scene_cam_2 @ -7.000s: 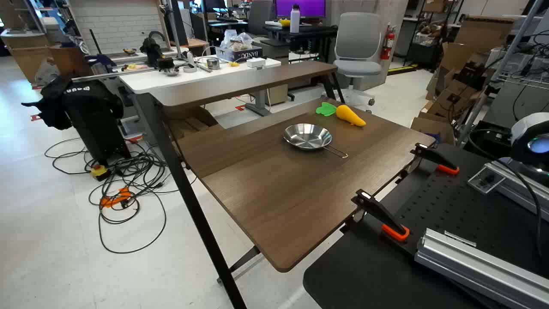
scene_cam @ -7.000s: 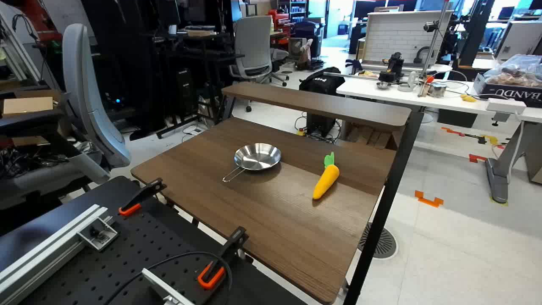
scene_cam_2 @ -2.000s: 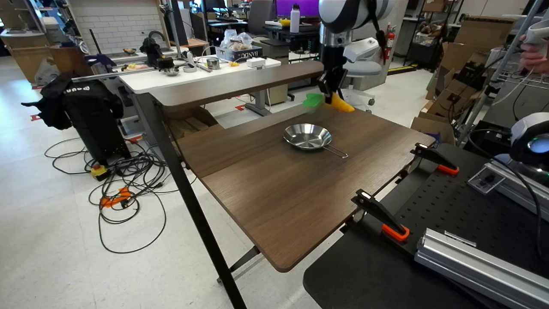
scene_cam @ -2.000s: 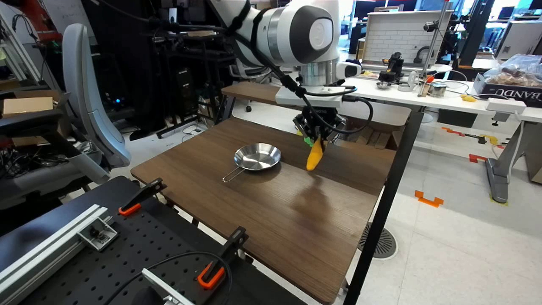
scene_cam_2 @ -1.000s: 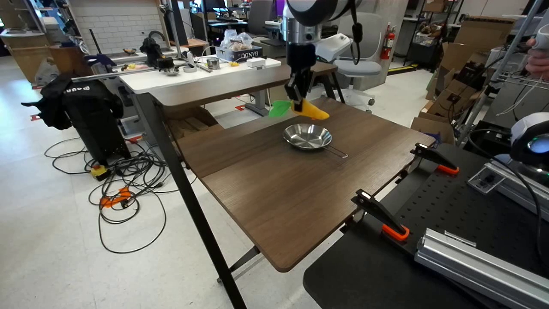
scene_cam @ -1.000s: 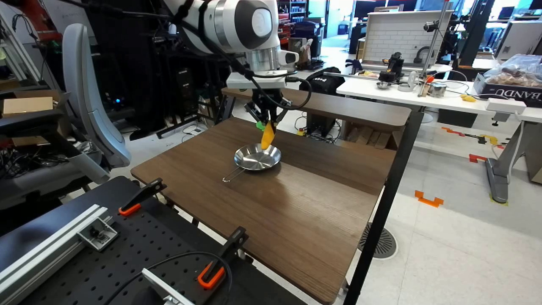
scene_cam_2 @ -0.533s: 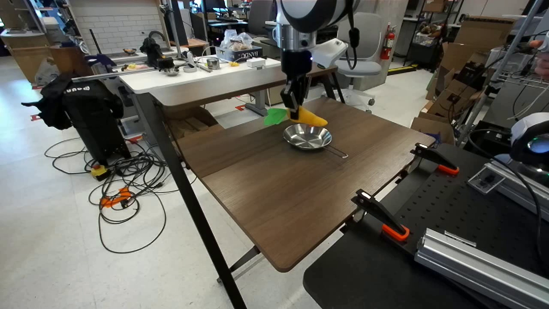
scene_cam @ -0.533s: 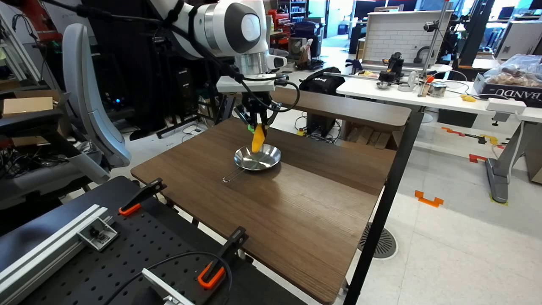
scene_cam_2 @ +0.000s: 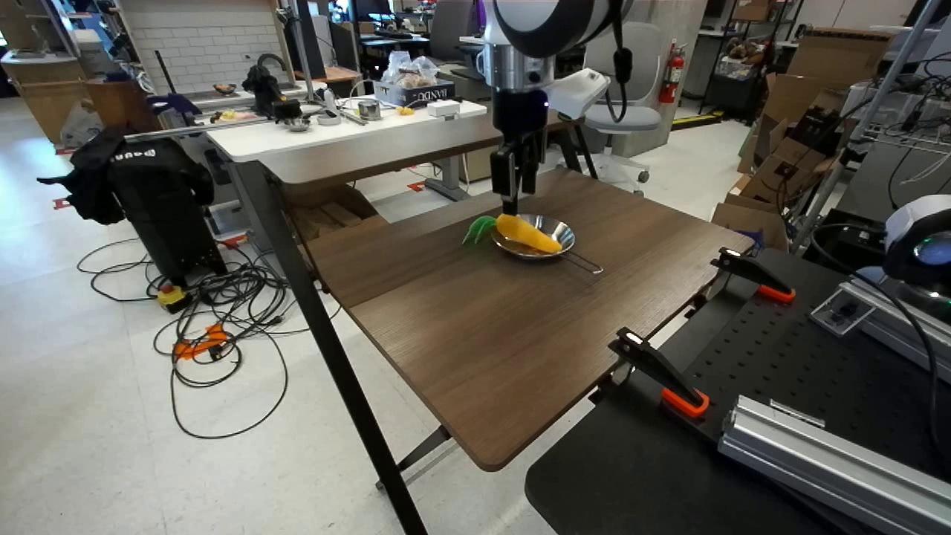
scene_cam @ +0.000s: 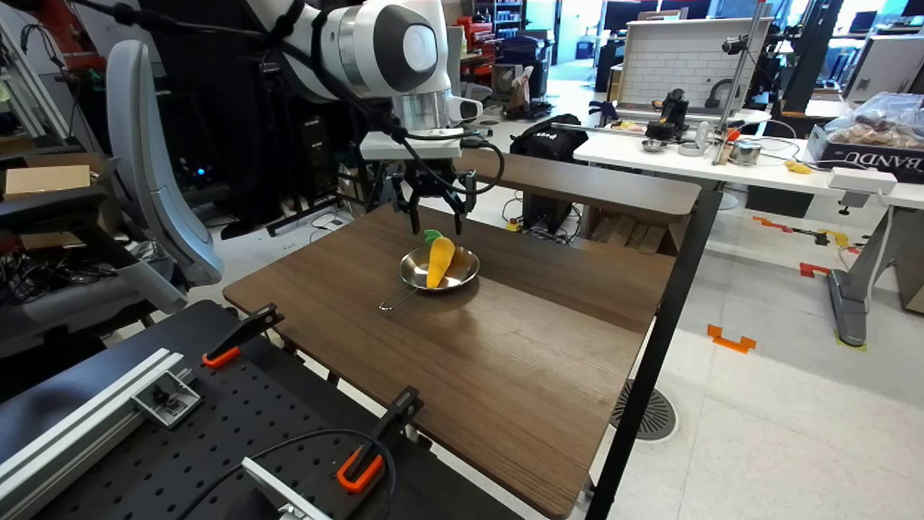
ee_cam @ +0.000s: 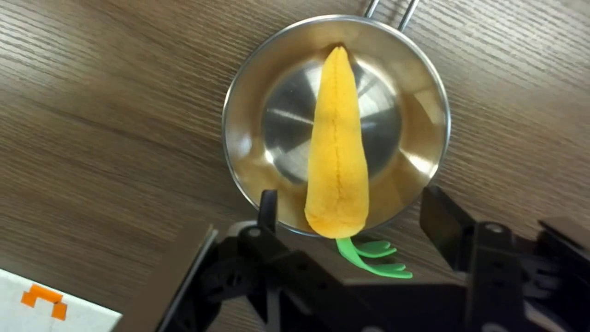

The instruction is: Put the carrot plushie in the pan

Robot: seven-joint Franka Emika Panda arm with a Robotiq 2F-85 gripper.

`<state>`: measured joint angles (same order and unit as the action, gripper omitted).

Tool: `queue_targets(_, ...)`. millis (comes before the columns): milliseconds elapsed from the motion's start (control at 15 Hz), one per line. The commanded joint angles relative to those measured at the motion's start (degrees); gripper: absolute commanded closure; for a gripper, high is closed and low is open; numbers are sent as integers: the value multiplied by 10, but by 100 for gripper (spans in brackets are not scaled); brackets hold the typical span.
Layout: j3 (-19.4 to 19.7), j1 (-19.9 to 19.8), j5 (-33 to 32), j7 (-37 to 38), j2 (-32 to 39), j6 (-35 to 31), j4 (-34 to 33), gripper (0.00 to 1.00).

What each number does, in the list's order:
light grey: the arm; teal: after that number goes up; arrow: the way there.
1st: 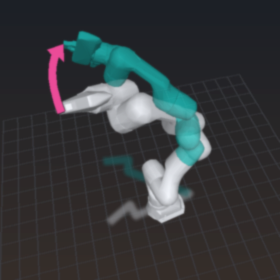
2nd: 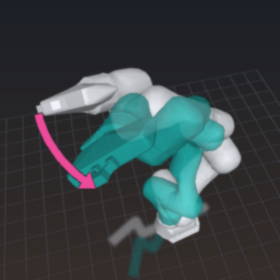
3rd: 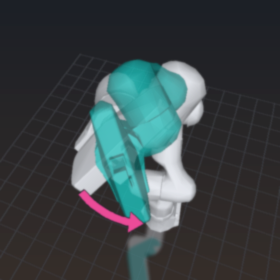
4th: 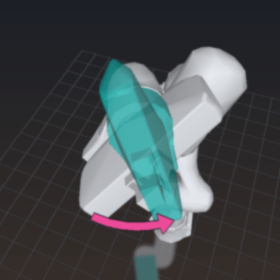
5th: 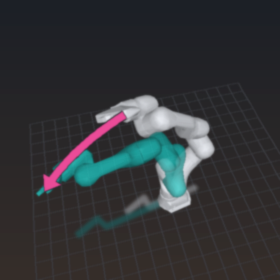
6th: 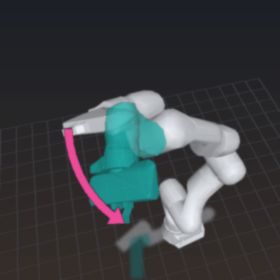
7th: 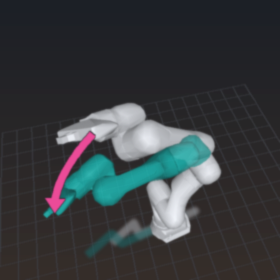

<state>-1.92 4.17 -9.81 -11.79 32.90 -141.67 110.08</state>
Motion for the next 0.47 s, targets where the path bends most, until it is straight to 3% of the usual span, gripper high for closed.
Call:
queue_targets(0, -4, -1, -10, 0, -57, -2, 44, 0)
queue_targets(333, -7, 0, -7, 4, -104, 6, 72, 0)
queue_targets(400, -7, -3, -2, 2, -68, 2, 41, 0)
